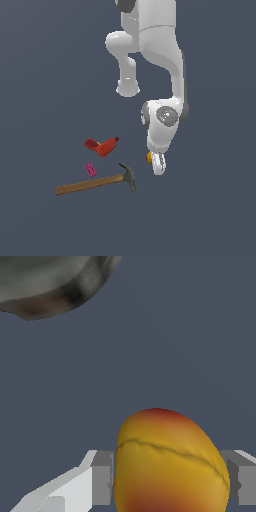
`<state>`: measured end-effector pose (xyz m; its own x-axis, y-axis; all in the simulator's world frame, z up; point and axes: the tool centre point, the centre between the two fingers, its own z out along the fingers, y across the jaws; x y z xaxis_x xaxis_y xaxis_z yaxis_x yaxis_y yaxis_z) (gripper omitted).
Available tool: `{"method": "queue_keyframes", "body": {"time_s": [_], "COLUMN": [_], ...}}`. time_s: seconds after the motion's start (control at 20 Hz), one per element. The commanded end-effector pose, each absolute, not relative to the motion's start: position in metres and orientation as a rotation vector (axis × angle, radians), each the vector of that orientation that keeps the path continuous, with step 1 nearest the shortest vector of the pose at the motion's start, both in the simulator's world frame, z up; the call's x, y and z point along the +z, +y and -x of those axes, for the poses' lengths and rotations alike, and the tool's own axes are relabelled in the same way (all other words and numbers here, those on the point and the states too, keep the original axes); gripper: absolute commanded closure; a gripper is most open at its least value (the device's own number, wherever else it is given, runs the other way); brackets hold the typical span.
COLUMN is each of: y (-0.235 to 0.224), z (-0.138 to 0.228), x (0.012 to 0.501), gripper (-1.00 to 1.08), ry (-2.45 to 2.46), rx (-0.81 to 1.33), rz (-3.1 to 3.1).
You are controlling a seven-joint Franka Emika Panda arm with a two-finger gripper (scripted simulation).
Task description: Pick up a designated object from a clutter of objects.
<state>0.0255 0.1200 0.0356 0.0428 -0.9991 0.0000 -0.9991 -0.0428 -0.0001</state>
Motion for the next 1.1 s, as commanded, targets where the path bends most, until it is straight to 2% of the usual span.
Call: {"method": "queue_keyframes", "body": {"time_s": [0.0,0.55,1.05], "y": [0.12,0.116,0.089], "z": [-0.025,-0.024,-0.007], "x": [0.035,0.04,0.078], "gripper": [1.08,1.08,1.08], "ry": [2.173,2.174,2.174], "rx": [0.0,-0.001,-0.001], "rz": [2.269,2.268,2.268]}}
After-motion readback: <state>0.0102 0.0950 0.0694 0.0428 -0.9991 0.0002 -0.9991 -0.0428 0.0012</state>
